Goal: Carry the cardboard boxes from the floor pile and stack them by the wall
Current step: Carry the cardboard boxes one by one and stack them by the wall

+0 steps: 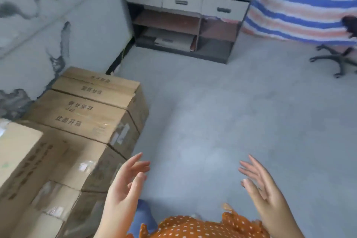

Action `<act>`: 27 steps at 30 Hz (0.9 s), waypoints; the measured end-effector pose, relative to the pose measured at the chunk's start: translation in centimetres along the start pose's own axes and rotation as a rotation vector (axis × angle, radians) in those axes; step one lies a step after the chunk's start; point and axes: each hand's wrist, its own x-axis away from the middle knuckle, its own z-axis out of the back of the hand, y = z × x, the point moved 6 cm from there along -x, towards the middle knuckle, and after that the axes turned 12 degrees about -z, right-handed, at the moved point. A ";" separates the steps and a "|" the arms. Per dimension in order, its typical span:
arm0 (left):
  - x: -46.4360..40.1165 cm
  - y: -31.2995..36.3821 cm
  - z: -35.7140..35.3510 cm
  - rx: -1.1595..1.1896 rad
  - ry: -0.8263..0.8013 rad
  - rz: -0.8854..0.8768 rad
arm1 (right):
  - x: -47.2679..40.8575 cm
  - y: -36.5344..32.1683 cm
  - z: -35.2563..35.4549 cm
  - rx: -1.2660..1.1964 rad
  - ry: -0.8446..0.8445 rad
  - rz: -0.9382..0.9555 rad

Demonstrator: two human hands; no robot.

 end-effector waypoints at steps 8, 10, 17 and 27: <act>-3.0 5.7 -20.9 -0.011 -0.604 -0.151 | 6.3 6.8 15.4 -0.199 0.472 -0.150; -2.9 6.5 -25.7 -0.020 -0.721 -0.167 | 7.6 8.6 17.8 -0.239 0.618 -0.190; -1.9 8.1 -44.0 0.029 -1.005 -0.174 | 8.0 13.1 26.5 -0.371 0.953 -0.312; -0.1 15.0 -71.1 0.105 -1.404 -0.256 | 4.5 11.4 44.4 -0.493 1.292 -0.318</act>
